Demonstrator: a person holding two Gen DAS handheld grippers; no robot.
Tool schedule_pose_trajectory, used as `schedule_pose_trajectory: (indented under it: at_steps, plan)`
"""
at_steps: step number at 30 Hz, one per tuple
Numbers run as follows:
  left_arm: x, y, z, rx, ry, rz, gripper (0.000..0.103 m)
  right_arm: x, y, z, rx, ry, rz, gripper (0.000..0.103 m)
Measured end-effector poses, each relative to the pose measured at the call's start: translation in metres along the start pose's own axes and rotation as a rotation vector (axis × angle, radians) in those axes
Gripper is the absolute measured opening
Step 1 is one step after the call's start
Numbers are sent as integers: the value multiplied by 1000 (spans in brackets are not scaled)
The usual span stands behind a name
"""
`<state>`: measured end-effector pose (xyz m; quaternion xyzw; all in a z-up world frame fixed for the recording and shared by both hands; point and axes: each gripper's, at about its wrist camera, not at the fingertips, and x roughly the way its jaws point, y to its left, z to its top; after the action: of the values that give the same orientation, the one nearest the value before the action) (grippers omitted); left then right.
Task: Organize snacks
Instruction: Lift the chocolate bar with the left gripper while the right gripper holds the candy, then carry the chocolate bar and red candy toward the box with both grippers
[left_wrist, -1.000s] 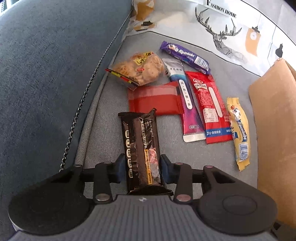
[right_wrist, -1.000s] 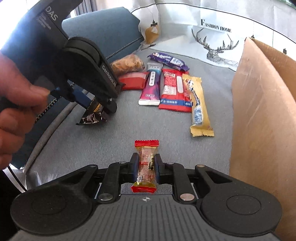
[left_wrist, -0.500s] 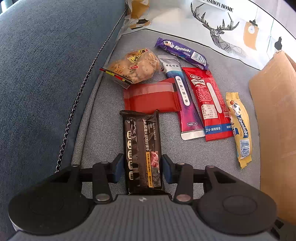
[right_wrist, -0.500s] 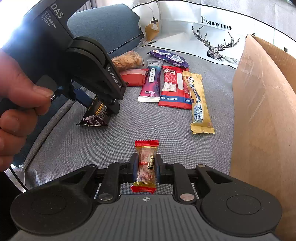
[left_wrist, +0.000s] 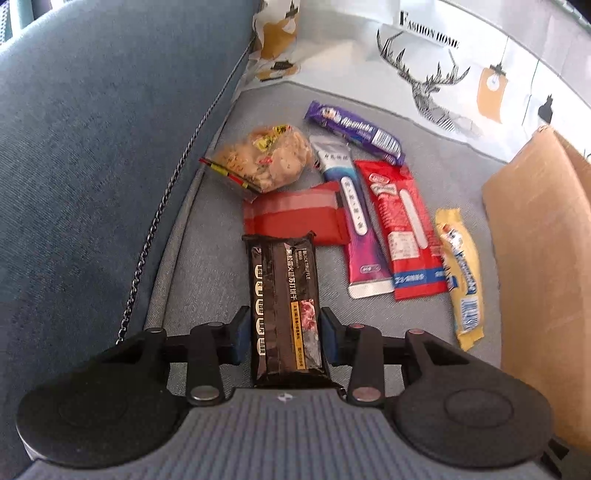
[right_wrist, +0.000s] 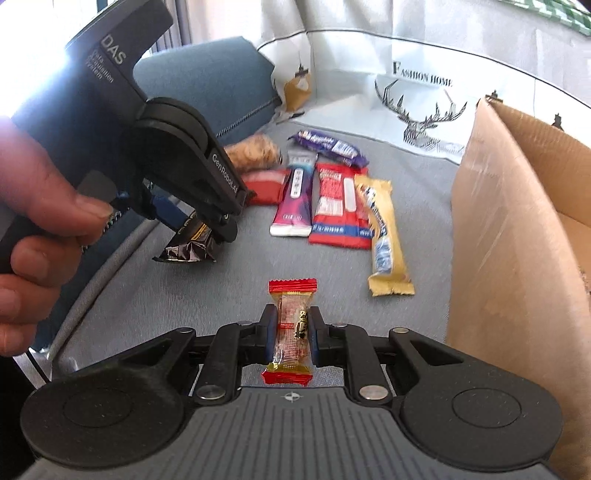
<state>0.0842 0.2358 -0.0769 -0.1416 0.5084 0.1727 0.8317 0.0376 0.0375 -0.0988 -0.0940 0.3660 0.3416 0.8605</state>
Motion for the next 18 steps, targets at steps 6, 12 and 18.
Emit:
schedule_pose_trajectory:
  at_steps: [6,12,18]
  plan:
    - [-15,2,2,-17,-35,-13,43,-11,3,4,-9,-35,-9,18]
    - [-33,-1,2,-13,-72,-17,43,-31,5,13,-31,-88,-14,18]
    - [-54,-9,4,-12,-144,-53,43,-55,5,20,-72,-156,-23,18]
